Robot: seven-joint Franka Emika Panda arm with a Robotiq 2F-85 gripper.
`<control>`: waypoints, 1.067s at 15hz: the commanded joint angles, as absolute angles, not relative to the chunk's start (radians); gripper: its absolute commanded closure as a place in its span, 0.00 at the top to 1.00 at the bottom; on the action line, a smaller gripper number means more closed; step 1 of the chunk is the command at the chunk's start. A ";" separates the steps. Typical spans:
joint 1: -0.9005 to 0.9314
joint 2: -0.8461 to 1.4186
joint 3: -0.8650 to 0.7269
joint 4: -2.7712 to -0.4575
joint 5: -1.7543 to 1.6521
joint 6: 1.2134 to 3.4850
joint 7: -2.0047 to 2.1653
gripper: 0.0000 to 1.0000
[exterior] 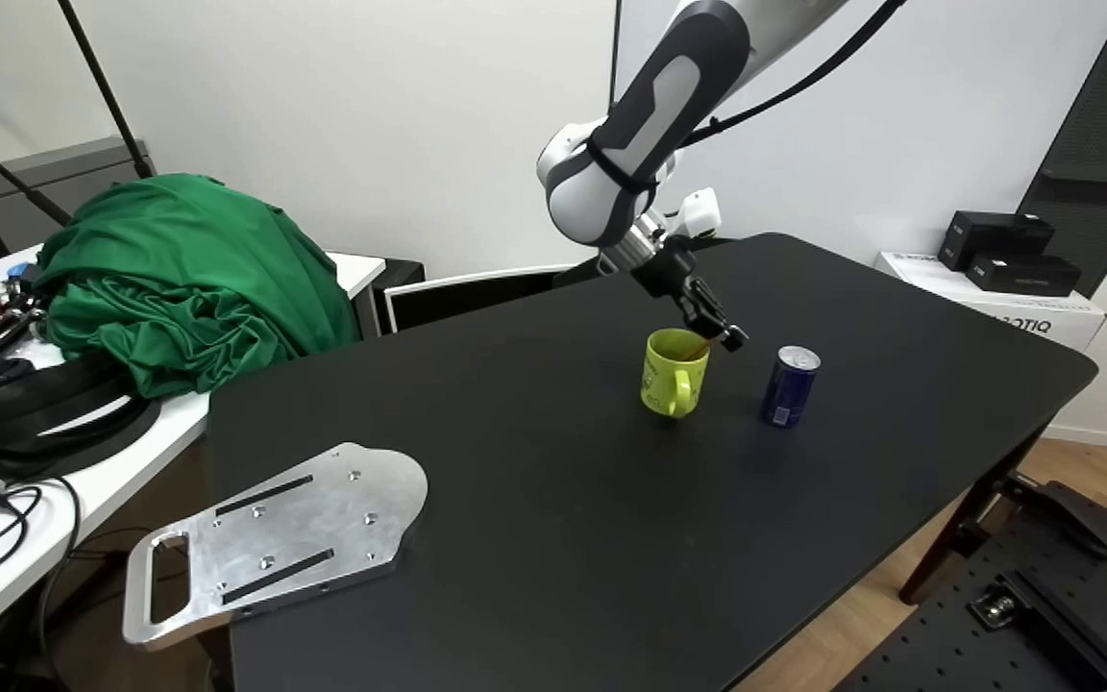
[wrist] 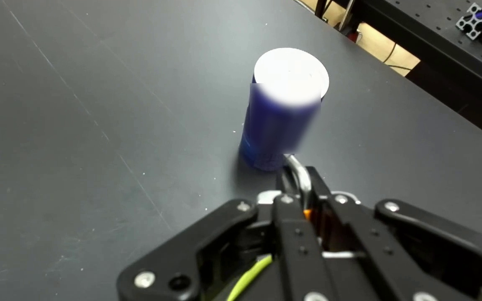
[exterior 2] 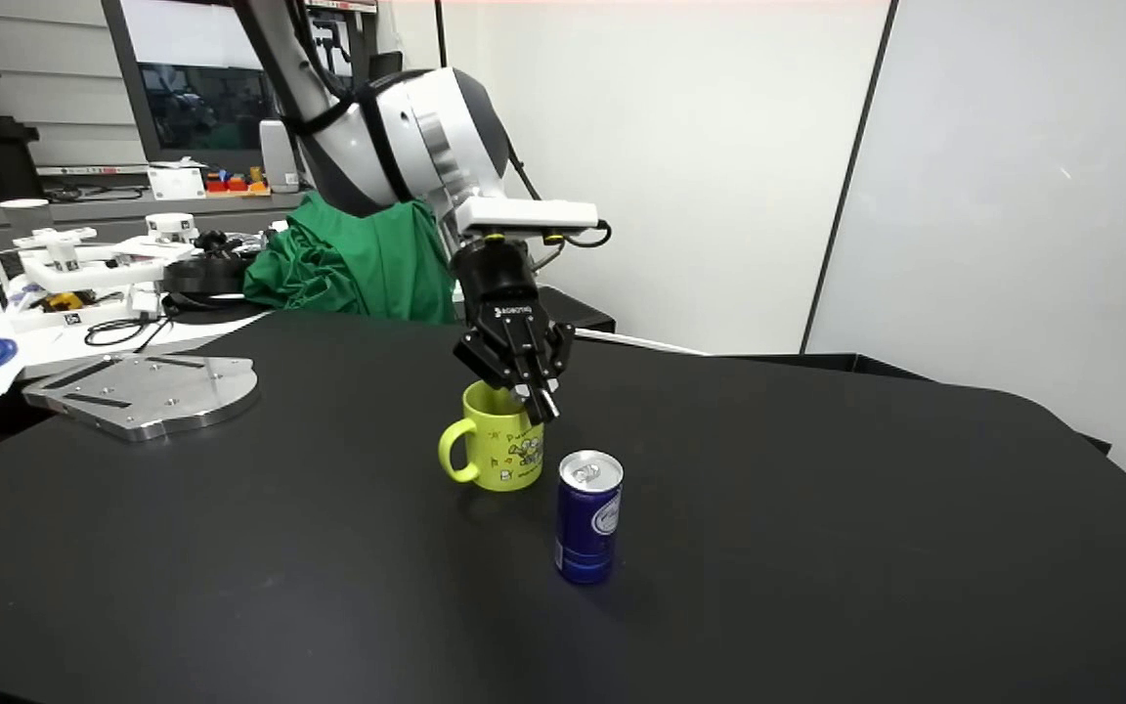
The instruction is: Remove the object from the mug.
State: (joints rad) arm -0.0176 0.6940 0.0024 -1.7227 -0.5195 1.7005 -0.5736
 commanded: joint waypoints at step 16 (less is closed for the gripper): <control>-0.133 0.380 -0.061 -1.846 -0.481 1.538 -0.526 0.02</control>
